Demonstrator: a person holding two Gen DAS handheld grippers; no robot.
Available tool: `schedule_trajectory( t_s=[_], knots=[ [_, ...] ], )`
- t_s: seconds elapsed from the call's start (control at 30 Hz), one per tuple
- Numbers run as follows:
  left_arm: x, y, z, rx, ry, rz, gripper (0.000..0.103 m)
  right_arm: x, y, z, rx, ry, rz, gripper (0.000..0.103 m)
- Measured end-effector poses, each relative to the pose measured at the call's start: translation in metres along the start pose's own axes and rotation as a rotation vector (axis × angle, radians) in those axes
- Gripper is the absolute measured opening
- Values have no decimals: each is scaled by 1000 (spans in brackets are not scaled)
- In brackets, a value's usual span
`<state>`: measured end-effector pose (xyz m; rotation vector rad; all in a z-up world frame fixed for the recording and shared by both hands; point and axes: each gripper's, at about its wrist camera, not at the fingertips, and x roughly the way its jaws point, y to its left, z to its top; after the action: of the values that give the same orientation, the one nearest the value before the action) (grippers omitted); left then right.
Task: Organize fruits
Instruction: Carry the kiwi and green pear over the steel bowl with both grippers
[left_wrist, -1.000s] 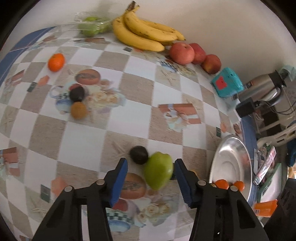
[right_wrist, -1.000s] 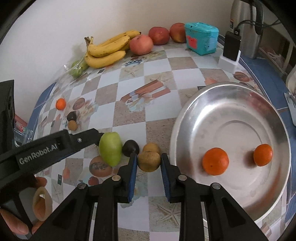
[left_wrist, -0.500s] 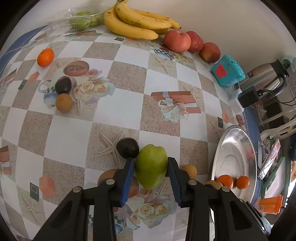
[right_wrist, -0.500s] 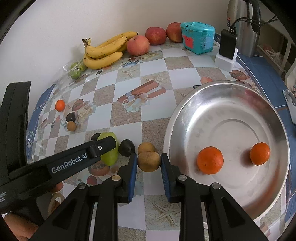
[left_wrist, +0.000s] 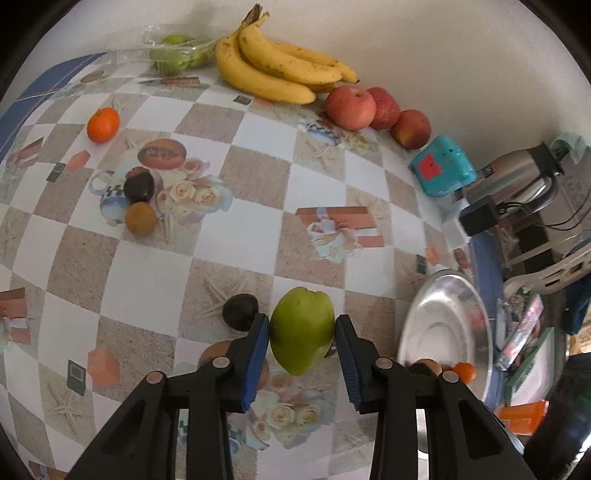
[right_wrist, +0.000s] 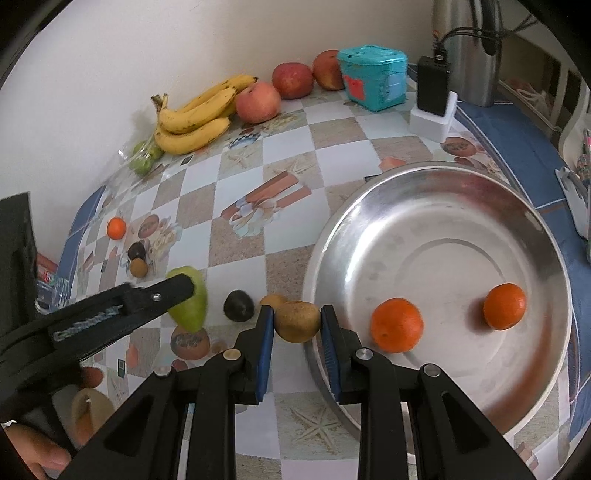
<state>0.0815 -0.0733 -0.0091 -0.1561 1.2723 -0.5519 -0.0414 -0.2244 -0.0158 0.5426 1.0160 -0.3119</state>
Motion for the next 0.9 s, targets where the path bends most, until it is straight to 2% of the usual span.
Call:
schedule_trajectory(
  t_s=[0.2, 0.3, 0.5, 0.73, 0.9],
  knots=[
    [-9, -29, -6, 68, -8, -56, 39, -12, -27, 6, 49, -21, -75, 26],
    [-5, -50, -15, 121, 19, -94, 39, -13, -43, 7, 88, -19, -95, 26],
    [10, -84, -36, 219, 83, -115, 39, -18, -70, 8, 156, -30, -126, 27],
    [23, -90, -44, 209, 136, -133, 39, -9, -87, 4, 204, 16, -141, 27],
    [24, -87, -44, 186, 145, -147, 40, -7, -91, 1, 214, 30, -152, 27]
  ],
)
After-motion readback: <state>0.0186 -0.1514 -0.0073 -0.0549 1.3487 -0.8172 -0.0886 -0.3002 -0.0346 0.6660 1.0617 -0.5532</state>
